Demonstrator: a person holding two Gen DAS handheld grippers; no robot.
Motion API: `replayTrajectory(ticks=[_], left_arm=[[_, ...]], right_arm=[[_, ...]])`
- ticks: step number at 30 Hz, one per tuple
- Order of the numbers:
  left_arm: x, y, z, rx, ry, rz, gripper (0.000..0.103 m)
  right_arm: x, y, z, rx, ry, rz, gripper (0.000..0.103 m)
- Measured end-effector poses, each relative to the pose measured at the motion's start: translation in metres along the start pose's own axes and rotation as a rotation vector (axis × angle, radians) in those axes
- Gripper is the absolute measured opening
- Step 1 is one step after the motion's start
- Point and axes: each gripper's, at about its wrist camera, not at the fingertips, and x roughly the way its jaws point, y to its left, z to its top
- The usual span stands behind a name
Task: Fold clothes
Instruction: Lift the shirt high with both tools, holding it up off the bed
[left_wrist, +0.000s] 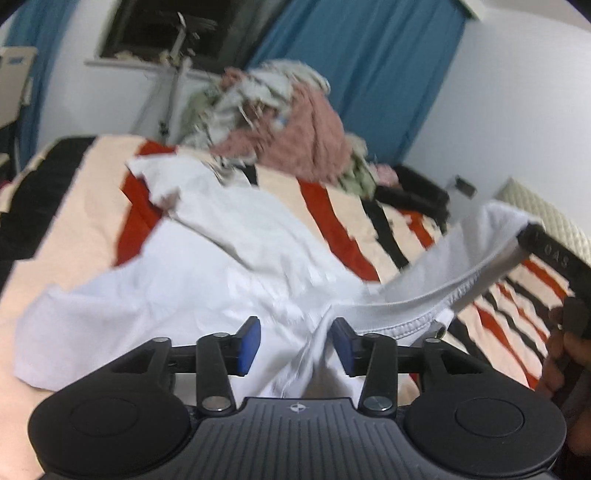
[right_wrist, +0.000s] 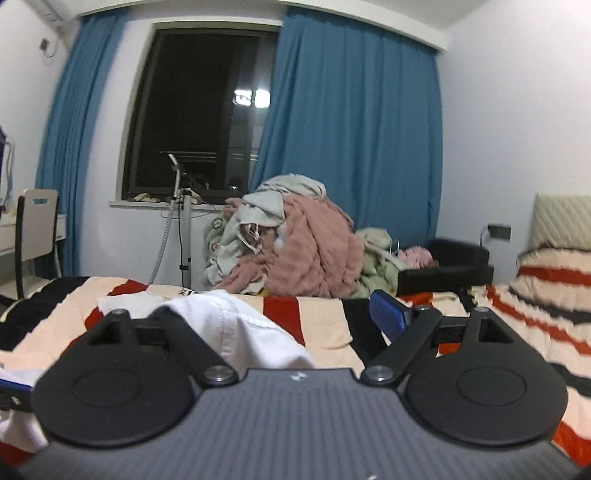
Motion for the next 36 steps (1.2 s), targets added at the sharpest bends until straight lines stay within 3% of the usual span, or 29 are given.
replayTrajectory(ticks=[4,9,12,14,18,21,23,25,28,31,34,36], left_arm=[[0.021,-0.015,-0.006,0.088,0.051,0.037,0.054],[0.041,-0.034,-0.021,0.216,0.146,0.081,0.055],[0.044,-0.047,-0.029,0.273,0.140,0.085,0.055],[0.045,-0.056,-0.030,0.290,0.112,0.091,0.055],[0.047,-0.059,-0.025,0.169,0.054,0.050,0.061],[0.061,-0.057,-0.027,0.129,0.088,0.145,0.060],[0.070,-0.051,-0.031,0.128,0.152,0.253,0.061],[0.069,-0.043,-0.035,0.134,0.199,0.331,0.062],[0.045,-0.025,-0.026,0.032,0.142,0.356,0.068],[0.008,-0.023,0.002,-0.004,-0.002,0.385,0.078],[-0.029,-0.022,0.031,-0.038,-0.149,0.413,0.078],[-0.053,-0.033,0.060,-0.002,-0.253,0.451,0.078]], right_arm=[[-0.007,0.005,0.003,-0.015,-0.017,0.019,0.085],[-0.008,0.001,0.004,0.005,-0.048,-0.035,0.084],[-0.013,-0.005,0.006,0.044,-0.082,-0.062,0.084],[-0.017,-0.006,0.007,0.061,-0.098,-0.069,0.084],[-0.027,0.000,0.004,0.045,-0.120,-0.084,0.084],[-0.034,0.003,0.003,0.028,-0.159,-0.086,0.084],[-0.035,0.001,0.001,0.021,-0.183,-0.106,0.084],[-0.026,-0.006,-0.001,0.036,-0.150,-0.145,0.084],[-0.003,-0.022,-0.007,0.082,-0.037,-0.198,0.084],[0.016,-0.034,-0.004,0.110,0.056,-0.221,0.084],[0.017,-0.037,0.022,0.113,0.034,-0.184,0.084],[0.013,-0.035,0.057,0.103,-0.024,-0.148,0.084]])
